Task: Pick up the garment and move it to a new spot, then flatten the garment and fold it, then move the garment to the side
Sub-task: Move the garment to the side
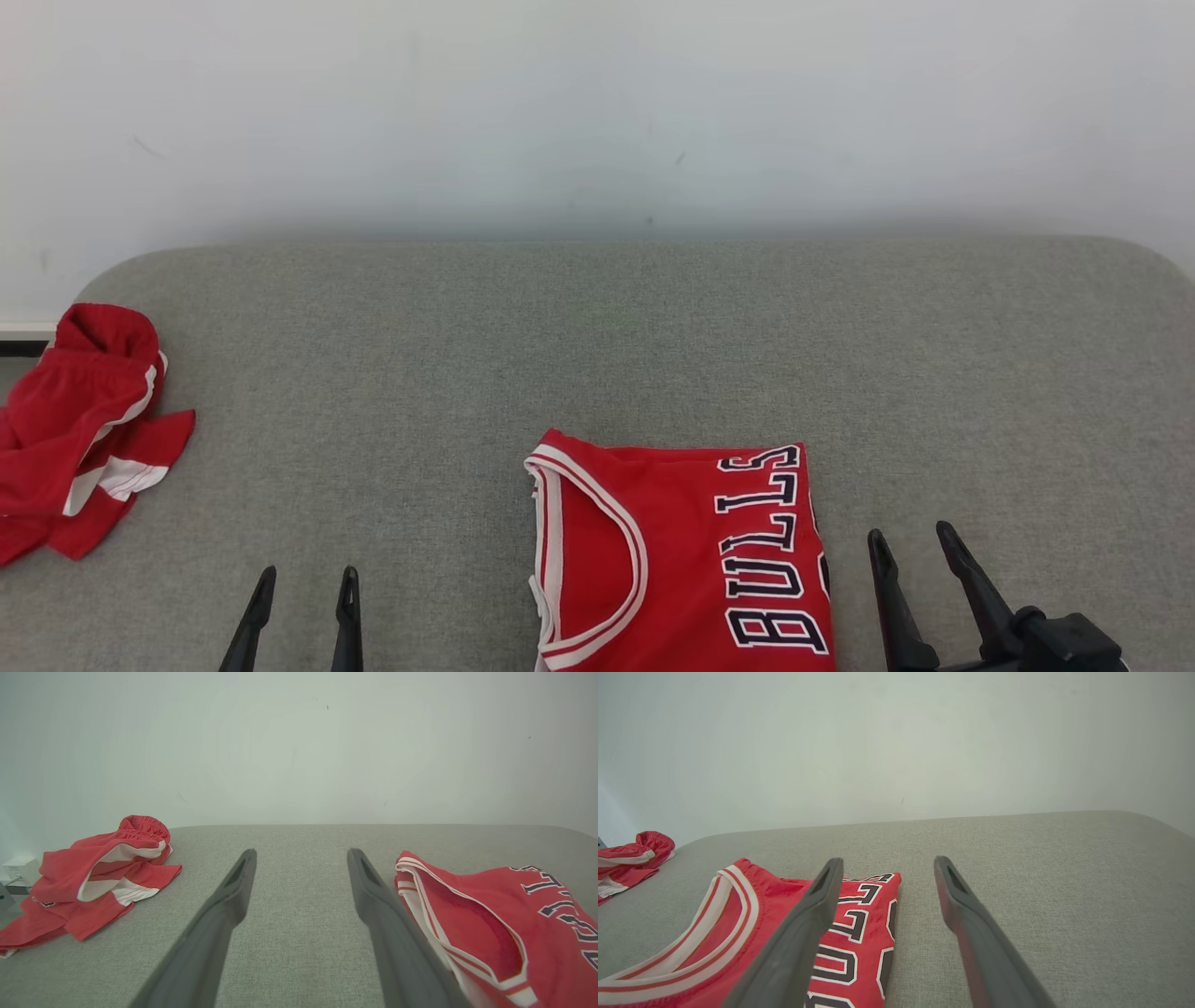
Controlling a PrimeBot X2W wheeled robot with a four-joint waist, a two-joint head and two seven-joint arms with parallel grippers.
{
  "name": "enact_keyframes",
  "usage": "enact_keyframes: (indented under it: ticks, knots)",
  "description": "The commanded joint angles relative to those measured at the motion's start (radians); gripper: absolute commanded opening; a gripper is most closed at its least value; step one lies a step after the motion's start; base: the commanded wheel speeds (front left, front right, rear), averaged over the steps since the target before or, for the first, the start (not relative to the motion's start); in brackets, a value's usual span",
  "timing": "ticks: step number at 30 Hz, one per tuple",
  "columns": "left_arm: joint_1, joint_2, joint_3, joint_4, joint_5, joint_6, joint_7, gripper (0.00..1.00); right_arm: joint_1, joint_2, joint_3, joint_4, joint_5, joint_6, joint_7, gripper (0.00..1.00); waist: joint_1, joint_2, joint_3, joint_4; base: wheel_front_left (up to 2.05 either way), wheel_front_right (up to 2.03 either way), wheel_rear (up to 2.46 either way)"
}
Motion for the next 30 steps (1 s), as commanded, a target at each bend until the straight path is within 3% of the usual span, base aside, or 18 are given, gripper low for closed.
enact_keyframes:
  ticks: [1,15,30]
  knots:
    - [-0.003,0.002,-0.001,0.000,0.006,0.000,-0.003,1.00,-0.008,-0.012,0.006,0.019,0.008,-0.003,0.000,1.00,0.0000,0.0000,0.002,0.007,0.00,0.00,0.00]
    - [-0.038,-0.002,-0.030,0.027,-0.004,-0.001,-0.003,1.00,-0.174,-0.055,0.048,0.269,0.042,-0.003,0.109,1.00,0.0000,0.0000,0.044,0.085,0.00,0.00,0.00]
    - [-0.075,-0.005,-0.042,0.042,-0.012,-0.001,-0.003,1.00,-0.316,-0.022,0.099,0.593,0.046,-0.003,0.166,1.00,0.0000,0.0000,0.072,0.113,0.00,0.00,0.00]
